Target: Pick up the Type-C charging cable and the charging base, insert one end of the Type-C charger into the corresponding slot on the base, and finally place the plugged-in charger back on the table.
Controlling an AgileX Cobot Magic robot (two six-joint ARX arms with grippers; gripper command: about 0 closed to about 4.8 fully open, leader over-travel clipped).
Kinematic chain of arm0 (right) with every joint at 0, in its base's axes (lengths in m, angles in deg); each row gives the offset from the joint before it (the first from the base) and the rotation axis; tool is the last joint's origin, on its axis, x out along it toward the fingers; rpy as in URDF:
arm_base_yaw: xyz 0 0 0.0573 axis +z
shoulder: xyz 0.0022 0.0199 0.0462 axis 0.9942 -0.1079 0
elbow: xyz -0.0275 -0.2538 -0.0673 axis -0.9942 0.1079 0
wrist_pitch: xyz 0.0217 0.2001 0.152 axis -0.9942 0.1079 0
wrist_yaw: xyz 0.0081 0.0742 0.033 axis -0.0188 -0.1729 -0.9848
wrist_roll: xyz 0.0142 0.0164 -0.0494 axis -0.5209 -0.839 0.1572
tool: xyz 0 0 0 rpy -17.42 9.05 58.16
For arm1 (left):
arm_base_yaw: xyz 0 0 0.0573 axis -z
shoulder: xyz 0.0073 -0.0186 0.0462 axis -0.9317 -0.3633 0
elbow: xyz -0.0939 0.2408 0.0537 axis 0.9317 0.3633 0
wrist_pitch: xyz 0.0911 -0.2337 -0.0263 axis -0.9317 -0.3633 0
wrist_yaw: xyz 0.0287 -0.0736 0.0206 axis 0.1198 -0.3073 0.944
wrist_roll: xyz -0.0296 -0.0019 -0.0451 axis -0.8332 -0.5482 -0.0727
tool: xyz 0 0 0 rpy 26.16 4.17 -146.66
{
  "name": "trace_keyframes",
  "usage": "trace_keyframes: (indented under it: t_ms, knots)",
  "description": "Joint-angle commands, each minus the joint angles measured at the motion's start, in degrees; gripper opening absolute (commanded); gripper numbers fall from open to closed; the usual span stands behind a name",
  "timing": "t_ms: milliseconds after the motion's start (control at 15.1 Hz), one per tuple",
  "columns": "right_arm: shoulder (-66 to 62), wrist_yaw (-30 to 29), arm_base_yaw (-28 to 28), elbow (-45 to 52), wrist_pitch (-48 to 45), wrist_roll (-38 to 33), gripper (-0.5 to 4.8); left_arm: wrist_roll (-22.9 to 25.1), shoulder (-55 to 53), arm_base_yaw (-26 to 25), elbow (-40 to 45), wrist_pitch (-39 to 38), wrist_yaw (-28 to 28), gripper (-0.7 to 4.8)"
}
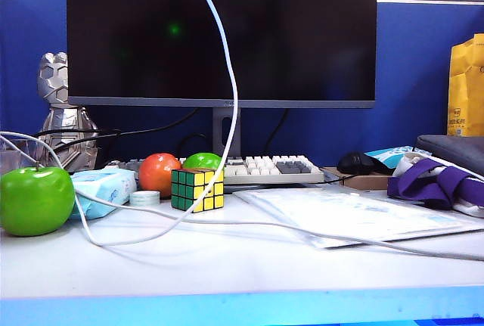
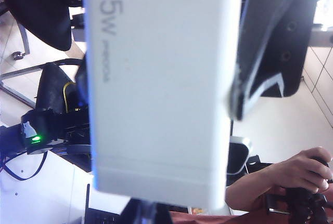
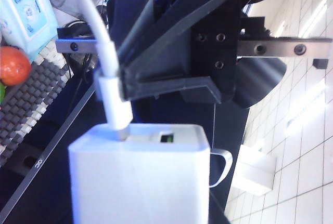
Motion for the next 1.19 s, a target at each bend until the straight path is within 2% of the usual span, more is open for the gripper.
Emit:
trace_keyframes:
  t_ms: [66,330,595,727,925,1189]
  knots:
    - [0.55,-5.25,0.63,-0.31,0.07,-0.09,-0.04,0.22,-0.11,-0.55,-0.13,1.31,1.97,-0.06]
    - [0.55,-9.40,0.63,-0.31,1.03,3.17,-0.04,0.20,-0.11,-0.55,-0.13,1.31,2.60,-0.06]
    - [0.55,-9.75,0.63,-0.31,2.10,3.10,-0.04,0.22,-0.11,-0.55,-0.13,1.31,3.28,-0.06]
    - [0.55,-9.70,0.63,-0.31,2.08,1.90,-0.04,0.20,-0.11,-0.55,-0.15,1.33,3.56,-0.06]
    - [0.55,-9.46,0.63,-0.31,1.84,-4.76,-0.04,-0.04,-0.11,-0.55,-0.15,1.31,5.64,-0.06]
    - [0.55,-9.51,0.66,-0.31,2.01,-3.19,-0.04,-0.26,-0.11,-0.55,-0.15,1.29,5.57,-0.06]
